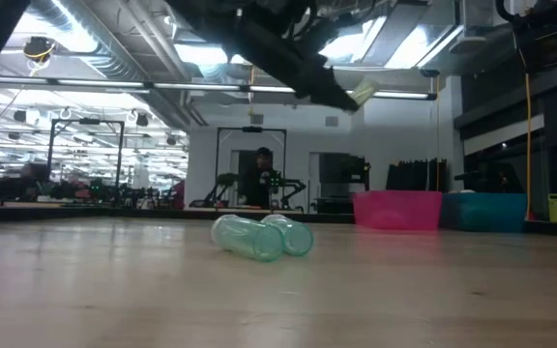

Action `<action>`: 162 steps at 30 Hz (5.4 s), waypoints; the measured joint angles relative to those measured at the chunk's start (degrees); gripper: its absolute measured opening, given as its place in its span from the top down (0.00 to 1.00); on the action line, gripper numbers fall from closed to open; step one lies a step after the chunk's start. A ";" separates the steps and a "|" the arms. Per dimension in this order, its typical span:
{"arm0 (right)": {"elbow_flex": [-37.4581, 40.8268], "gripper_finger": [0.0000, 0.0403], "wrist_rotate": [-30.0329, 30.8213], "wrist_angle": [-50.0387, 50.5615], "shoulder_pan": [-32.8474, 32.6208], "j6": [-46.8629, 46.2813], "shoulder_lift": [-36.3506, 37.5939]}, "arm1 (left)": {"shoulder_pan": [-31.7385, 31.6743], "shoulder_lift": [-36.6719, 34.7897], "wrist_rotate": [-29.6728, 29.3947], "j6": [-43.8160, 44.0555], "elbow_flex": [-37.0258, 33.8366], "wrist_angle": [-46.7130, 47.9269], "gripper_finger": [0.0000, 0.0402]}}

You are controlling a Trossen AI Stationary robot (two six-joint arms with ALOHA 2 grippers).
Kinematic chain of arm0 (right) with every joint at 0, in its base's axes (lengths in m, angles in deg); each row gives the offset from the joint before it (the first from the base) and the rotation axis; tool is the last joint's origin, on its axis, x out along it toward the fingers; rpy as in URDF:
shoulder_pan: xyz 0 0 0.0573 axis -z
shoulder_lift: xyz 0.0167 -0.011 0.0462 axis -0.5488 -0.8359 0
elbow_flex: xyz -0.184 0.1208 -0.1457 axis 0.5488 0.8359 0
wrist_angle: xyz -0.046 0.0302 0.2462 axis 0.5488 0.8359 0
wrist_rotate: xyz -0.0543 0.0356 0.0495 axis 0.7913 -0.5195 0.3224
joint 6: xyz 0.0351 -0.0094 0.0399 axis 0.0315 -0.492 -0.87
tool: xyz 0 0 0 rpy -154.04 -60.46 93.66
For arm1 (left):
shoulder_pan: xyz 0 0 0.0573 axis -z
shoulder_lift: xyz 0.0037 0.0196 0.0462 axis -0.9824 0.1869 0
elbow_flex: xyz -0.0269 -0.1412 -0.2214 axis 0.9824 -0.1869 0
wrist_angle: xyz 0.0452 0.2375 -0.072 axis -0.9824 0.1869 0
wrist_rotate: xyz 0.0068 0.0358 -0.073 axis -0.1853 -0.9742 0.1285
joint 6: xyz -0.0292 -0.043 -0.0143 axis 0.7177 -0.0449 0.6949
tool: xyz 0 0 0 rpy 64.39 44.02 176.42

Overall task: Pick and place medicine bottles into bin by pill shape (circle, oval)
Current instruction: Put the yellow tablet bottle into the red bin, then put the blue tablet bottle into the red bin

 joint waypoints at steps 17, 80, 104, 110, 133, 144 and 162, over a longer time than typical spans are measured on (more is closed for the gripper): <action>0.00 0.41 -0.42 0.69 -0.01 0.66 0.00 | -10.66 28.21 10.56 8.88 38.00 0.56 0.76; 0.00 0.41 -0.11 1.43 -0.01 1.27 0.01 | -2.09 17.45 6.95 10.60 38.97 53.86 0.63; 0.00 0.41 1.45 -0.58 -0.02 0.68 0.00 | 14.77 13.08 6.30 5.62 28.21 86.90 0.63; 0.00 0.41 3.02 -0.95 0.00 0.67 -0.23 | 17.71 3.87 11.95 11.71 9.84 75.51 0.63; 0.00 0.41 4.07 -2.14 -0.02 1.07 -0.26 | 31.34 -2.01 16.26 20.89 -16.35 22.86 0.64; 0.00 0.41 3.37 -2.02 0.00 1.30 -0.26 | 24.42 4.02 19.20 13.56 -12.97 19.46 0.64; 0.00 0.41 2.71 -1.73 -0.02 1.51 -0.26 | 13.72 17.53 13.73 -4.30 8.10 27.99 0.69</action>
